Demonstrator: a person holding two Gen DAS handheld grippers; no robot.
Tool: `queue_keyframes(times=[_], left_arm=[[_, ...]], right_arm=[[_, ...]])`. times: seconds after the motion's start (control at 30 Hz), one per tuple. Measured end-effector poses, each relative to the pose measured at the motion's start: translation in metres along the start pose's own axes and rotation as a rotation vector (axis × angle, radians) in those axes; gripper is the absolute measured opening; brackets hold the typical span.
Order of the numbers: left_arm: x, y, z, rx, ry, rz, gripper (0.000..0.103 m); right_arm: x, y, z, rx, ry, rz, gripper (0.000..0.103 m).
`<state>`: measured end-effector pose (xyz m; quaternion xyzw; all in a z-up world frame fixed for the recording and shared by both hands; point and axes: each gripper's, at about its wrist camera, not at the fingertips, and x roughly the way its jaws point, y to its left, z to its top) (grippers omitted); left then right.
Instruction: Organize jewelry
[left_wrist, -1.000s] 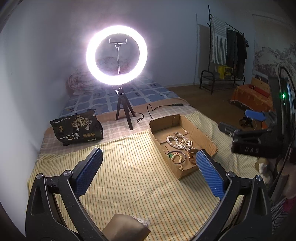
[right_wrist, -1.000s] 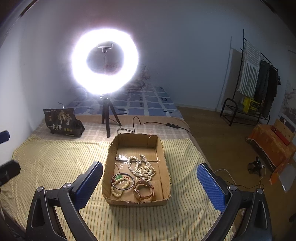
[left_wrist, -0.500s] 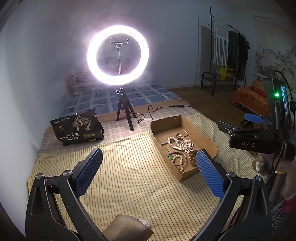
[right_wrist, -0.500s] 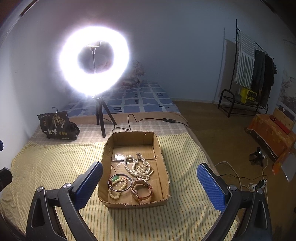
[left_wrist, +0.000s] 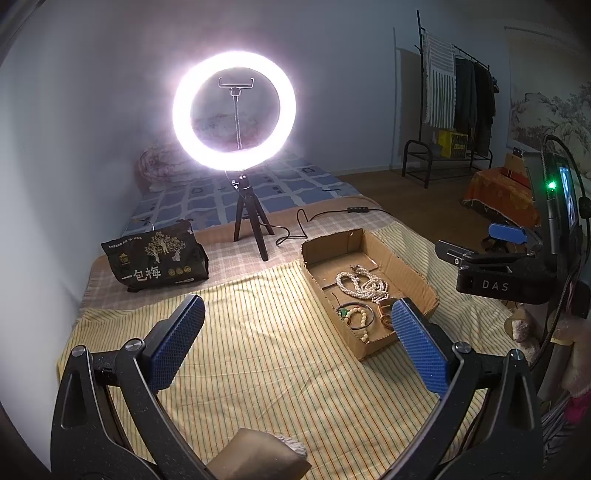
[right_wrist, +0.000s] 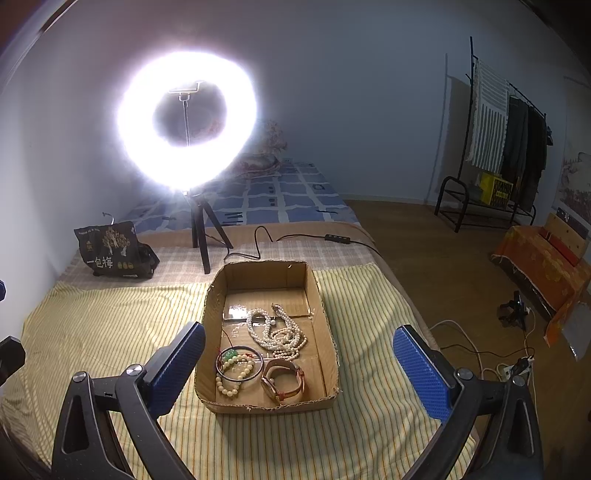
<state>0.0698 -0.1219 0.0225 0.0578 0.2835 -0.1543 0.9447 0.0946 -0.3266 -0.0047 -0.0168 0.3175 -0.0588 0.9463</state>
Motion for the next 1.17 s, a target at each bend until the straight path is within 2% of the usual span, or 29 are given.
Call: queue_keyframes(times=[0.9,1.17], left_arm=[[0.0012,0.0001,-0.0015,0.016,0.006,0.004,0.103],[0.0032,0.0064,-0.0011,0.021,-0.005,0.035,0.103]], right_arm=[[0.0051,0.0049,-0.0050,0.001,0.022,-0.006,0.103],[0.0056,0.0058,-0.0063,-0.001,0.028,-0.008,0.103]])
